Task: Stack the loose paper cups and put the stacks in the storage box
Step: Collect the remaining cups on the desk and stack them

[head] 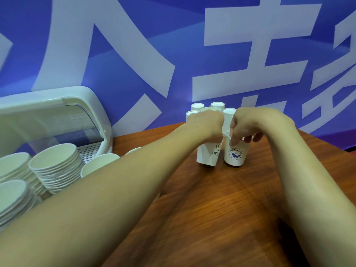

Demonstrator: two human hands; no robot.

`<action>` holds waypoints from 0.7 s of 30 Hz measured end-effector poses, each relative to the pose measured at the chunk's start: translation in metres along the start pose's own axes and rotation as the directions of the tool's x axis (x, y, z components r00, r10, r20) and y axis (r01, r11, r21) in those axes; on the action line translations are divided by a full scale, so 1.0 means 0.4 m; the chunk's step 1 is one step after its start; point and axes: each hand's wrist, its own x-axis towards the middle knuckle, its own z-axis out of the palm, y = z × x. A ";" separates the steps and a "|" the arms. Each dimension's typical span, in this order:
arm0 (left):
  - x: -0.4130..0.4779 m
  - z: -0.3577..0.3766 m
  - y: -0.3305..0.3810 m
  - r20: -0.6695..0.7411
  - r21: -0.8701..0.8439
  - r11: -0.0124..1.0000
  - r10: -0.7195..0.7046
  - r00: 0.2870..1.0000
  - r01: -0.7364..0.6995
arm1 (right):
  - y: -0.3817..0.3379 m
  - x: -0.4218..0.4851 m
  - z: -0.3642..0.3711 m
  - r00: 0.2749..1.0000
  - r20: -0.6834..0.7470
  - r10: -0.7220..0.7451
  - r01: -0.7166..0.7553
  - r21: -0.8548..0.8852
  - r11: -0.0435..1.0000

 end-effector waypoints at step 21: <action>-0.383 -0.224 -0.283 -0.418 -0.003 0.987 -0.146 0.896 0.159 | -0.278 -0.170 0.069 0.606 -0.685 -0.404 0.479 -0.091 0.873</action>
